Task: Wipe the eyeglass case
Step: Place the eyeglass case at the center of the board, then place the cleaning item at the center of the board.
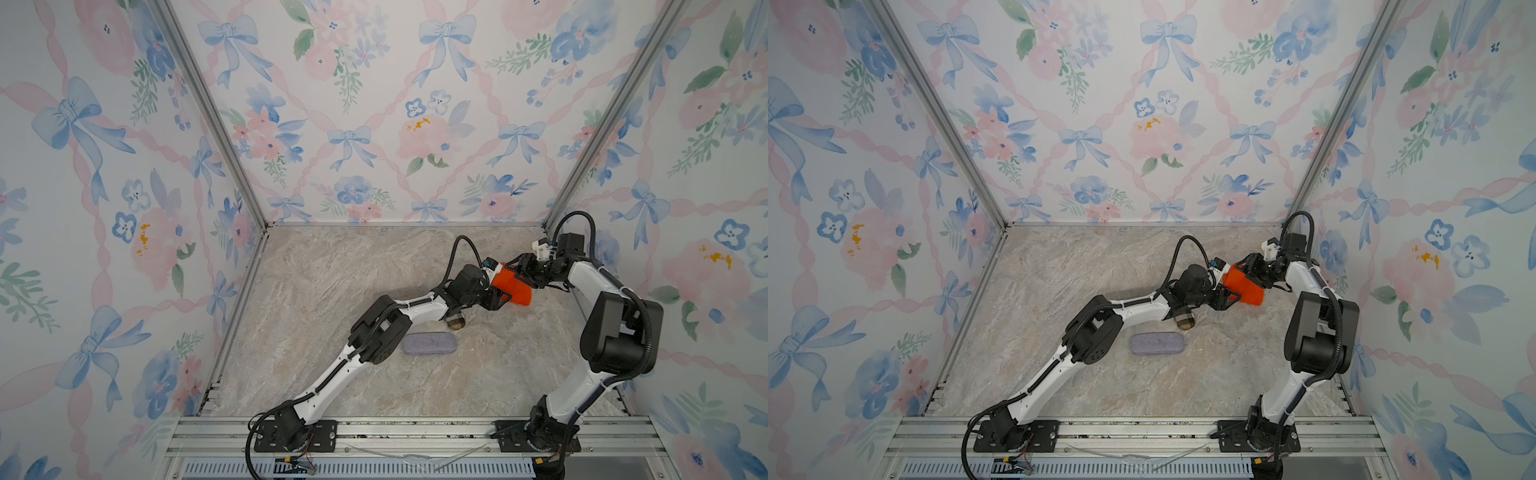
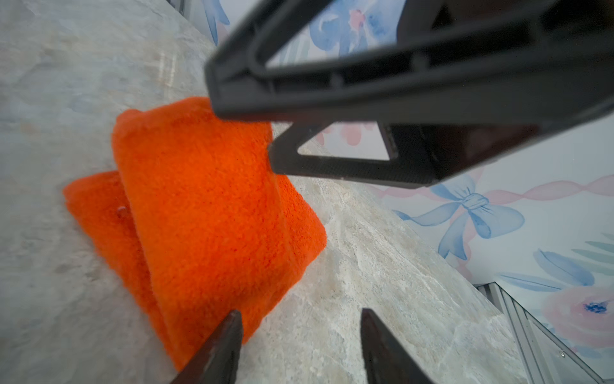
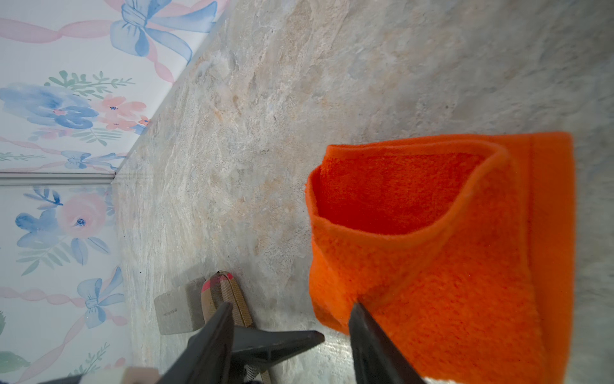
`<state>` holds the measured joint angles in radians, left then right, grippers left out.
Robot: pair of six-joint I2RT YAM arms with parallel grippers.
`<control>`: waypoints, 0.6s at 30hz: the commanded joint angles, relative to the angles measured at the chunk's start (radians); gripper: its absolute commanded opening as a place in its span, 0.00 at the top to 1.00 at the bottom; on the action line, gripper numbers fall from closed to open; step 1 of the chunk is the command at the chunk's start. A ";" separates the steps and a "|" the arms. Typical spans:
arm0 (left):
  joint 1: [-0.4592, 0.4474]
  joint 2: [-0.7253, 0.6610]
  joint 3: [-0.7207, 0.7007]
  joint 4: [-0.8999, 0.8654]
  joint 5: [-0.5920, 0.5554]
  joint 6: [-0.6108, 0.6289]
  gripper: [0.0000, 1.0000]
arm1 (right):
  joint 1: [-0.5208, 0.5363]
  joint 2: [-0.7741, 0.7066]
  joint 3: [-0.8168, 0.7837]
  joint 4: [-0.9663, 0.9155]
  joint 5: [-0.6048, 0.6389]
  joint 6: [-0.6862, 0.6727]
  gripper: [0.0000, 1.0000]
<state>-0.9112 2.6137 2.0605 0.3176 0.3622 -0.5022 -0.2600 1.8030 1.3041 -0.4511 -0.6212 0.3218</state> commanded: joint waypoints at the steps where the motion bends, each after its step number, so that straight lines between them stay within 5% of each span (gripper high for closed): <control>1: 0.016 0.052 0.099 0.038 0.077 -0.046 0.54 | -0.004 0.014 0.001 -0.001 -0.021 -0.001 0.44; 8: 0.006 0.168 0.254 0.062 0.183 -0.078 0.61 | -0.008 0.039 0.023 -0.020 -0.027 -0.005 0.46; 18: 0.012 0.283 0.361 -0.081 0.034 -0.184 0.71 | -0.010 0.010 0.027 -0.011 -0.074 0.024 0.48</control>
<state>-0.9054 2.8586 2.3676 0.3164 0.4587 -0.6411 -0.2611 1.8267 1.3071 -0.4519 -0.6624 0.3336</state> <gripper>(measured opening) 0.299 0.518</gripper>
